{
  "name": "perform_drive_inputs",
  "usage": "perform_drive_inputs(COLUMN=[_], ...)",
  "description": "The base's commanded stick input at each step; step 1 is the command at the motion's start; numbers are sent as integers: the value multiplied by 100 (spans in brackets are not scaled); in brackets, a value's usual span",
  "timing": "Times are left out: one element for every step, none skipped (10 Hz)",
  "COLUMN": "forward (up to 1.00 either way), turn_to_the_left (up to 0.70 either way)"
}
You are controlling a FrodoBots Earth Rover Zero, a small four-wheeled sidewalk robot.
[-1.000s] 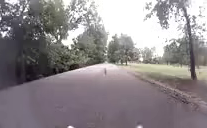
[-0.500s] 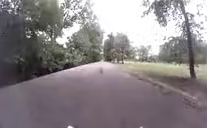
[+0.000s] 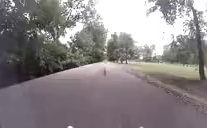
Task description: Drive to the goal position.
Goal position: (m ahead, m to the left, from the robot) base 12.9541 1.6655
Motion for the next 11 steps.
perform_drive_inputs(forward=[100, 100, 100, 100, 100, 100, 100, 100, 100, 100, 100], turn_to_the_left=[-12, -13, -15, -16, -17, -19, -20, -22, -20, -17, -14])
